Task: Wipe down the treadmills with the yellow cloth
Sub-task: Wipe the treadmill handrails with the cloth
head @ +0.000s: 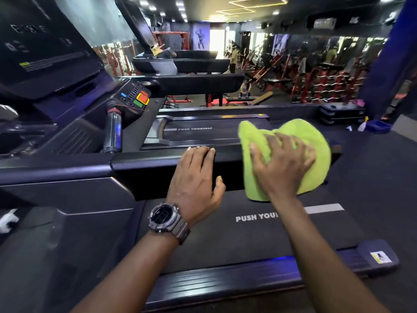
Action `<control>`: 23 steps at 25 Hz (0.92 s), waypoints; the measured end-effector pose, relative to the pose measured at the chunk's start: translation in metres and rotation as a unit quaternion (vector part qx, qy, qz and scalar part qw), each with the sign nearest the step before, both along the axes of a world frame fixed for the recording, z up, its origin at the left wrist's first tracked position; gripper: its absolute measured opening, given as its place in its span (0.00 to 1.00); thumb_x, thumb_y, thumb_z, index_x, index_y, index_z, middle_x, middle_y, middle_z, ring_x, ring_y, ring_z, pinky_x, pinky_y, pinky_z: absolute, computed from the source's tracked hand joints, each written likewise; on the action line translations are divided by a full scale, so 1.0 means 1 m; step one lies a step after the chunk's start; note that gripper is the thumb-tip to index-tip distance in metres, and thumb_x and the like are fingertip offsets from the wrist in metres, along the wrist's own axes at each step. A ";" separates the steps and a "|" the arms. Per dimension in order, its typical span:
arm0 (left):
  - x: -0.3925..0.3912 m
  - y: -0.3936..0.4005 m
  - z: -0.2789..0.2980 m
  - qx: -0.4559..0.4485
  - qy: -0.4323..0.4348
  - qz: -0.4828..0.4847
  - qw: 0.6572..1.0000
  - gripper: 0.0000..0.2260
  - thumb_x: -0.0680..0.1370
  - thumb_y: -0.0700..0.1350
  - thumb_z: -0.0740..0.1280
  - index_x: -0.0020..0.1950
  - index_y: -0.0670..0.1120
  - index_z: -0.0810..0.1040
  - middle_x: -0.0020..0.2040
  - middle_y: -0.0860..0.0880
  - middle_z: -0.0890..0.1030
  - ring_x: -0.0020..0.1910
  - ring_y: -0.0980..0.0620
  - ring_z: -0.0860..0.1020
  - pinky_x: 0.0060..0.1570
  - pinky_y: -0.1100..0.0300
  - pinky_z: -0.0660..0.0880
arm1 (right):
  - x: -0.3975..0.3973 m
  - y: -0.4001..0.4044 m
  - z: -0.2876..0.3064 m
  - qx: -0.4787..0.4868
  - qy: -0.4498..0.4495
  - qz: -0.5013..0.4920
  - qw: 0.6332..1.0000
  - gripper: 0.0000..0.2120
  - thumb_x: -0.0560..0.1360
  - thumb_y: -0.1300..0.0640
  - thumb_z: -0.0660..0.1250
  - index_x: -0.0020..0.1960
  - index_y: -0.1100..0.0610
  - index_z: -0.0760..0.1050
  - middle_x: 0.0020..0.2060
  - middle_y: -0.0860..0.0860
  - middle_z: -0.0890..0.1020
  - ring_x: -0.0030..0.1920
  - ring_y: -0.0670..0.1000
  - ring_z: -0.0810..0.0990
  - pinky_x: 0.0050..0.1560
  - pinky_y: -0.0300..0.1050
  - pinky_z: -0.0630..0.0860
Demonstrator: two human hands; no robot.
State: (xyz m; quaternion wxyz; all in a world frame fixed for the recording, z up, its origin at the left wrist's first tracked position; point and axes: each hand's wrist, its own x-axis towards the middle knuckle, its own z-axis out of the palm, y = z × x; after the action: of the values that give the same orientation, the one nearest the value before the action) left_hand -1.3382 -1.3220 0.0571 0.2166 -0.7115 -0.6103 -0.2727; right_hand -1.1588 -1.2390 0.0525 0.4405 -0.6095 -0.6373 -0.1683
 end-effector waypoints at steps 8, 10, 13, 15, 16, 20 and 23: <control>0.044 0.018 0.013 -0.033 0.033 -0.066 0.997 0.25 0.75 0.53 0.60 0.67 0.40 0.73 0.63 0.44 0.75 0.63 0.44 0.72 0.66 0.49 0.68 | 0.076 0.026 -0.009 0.004 0.088 -0.023 0.996 0.30 0.75 0.30 0.54 0.62 0.49 0.78 0.64 0.50 0.78 0.69 0.59 0.70 0.73 0.67 0.55; 0.060 0.024 0.016 -0.039 0.038 -0.075 0.996 0.25 0.74 0.53 0.60 0.66 0.40 0.74 0.62 0.44 0.75 0.62 0.44 0.72 0.66 0.49 0.69 | 0.054 0.017 -0.013 -0.021 0.057 -0.047 0.997 0.35 0.70 0.23 0.55 0.64 0.46 0.76 0.67 0.49 0.75 0.74 0.58 0.65 0.76 0.64 0.45; 0.078 0.031 0.016 -0.043 0.045 -0.070 0.996 0.25 0.74 0.54 0.60 0.67 0.40 0.74 0.63 0.45 0.75 0.63 0.44 0.72 0.66 0.49 0.69 | 0.071 0.028 -0.023 0.029 0.096 -0.012 0.995 0.33 0.70 0.25 0.61 0.66 0.45 0.74 0.70 0.48 0.72 0.76 0.57 0.62 0.77 0.63 0.48; 0.085 0.034 0.015 -0.043 0.047 -0.057 0.996 0.26 0.74 0.54 0.60 0.67 0.40 0.73 0.63 0.44 0.74 0.63 0.43 0.71 0.66 0.48 0.68 | 0.096 0.044 -0.031 0.070 0.297 0.053 0.951 0.29 0.72 0.33 0.65 0.67 0.47 0.73 0.70 0.51 0.72 0.73 0.54 0.67 0.73 0.61 0.62; 0.087 0.035 0.014 -0.043 0.046 -0.051 0.997 0.26 0.74 0.54 0.60 0.67 0.41 0.73 0.64 0.44 0.74 0.63 0.43 0.71 0.66 0.48 0.68 | 0.106 0.047 -0.031 0.080 0.464 0.137 0.871 0.28 0.72 0.34 0.67 0.67 0.48 0.72 0.69 0.51 0.74 0.69 0.52 0.72 0.68 0.56 0.69; 0.091 0.036 0.010 -0.036 0.038 -0.041 0.998 0.26 0.73 0.51 0.60 0.68 0.40 0.73 0.65 0.44 0.74 0.64 0.42 0.71 0.67 0.48 0.67 | 0.087 0.037 -0.055 -0.033 0.791 0.343 0.506 0.34 0.73 0.29 0.61 0.73 0.46 0.70 0.58 0.48 0.82 0.56 0.53 0.80 0.59 0.54 0.79; 0.092 0.036 0.005 -0.019 0.032 -0.051 0.998 0.27 0.73 0.49 0.61 0.69 0.39 0.72 0.65 0.42 0.74 0.64 0.41 0.70 0.68 0.48 0.66 | 0.055 0.039 -0.095 -0.125 0.825 0.386 0.393 0.44 0.68 0.22 0.61 0.78 0.43 0.61 0.73 0.51 0.69 0.75 0.61 0.62 0.74 0.69 0.54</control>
State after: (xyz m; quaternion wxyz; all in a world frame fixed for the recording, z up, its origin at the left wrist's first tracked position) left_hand -1.2461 -1.2865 0.0623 0.2085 -0.7539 -0.5710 -0.2492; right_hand -1.1040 -1.2000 -0.0428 0.6877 -0.1875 -0.1436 0.6865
